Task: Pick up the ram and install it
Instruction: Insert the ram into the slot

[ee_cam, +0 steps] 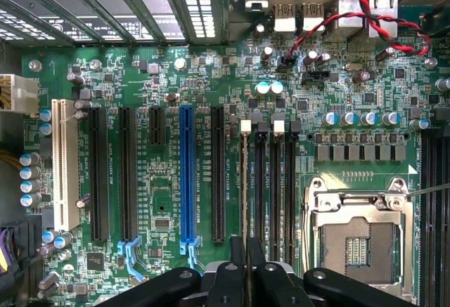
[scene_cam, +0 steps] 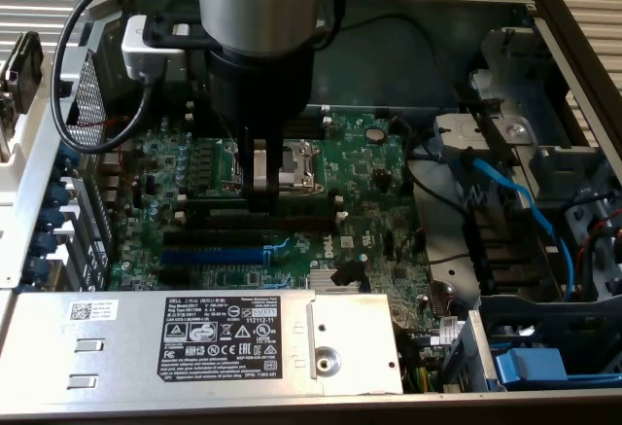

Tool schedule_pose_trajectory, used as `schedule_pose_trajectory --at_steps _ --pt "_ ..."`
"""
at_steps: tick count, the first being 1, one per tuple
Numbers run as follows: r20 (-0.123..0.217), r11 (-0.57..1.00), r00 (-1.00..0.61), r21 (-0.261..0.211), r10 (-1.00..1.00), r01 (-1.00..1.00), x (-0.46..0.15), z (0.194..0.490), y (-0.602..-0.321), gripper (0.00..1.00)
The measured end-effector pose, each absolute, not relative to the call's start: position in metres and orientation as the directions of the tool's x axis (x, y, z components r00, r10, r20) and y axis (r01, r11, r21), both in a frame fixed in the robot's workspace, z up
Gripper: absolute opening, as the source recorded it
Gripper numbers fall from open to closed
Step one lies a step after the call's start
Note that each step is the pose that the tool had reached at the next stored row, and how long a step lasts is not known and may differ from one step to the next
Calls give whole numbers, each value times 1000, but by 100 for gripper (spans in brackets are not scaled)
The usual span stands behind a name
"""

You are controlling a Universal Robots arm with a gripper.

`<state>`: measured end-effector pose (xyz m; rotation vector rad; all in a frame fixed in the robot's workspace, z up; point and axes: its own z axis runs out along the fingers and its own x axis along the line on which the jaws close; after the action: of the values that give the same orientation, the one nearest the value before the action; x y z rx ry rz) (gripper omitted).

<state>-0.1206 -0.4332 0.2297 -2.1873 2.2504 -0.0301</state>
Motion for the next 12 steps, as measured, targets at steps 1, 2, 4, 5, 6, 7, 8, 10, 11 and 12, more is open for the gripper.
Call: schedule_pose_trajectory --at_steps 1,2,4,5,6,7,8,10,11,12 --pt "11 28 -28 -16 -1000 -999 -121 230 -433 13" --pt "11 27 -27 -16 -1000 -1000 -121 230 -433 13" --pt "11 25 -25 -16 -1000 -1000 -121 230 -433 13" --pt "11 23 -24 -16 -1000 -1000 -121 230 -433 13" --pt "11 22 -22 -16 -1000 -1000 -121 230 -433 13" --pt "11 21 -21 -16 -1000 -1000 -121 230 -433 13" --pt "11 20 -20 -16 -1000 -1000 -121 230 -433 13" --pt "11 18 -18 -16 -1000 -1000 -121 230 -433 13" --pt "11 17 -17 -16 -1000 -1000 -121 230 -433 13" --pt "11 17 -17 -16 -1000 -1000 -121 229 -433 13"
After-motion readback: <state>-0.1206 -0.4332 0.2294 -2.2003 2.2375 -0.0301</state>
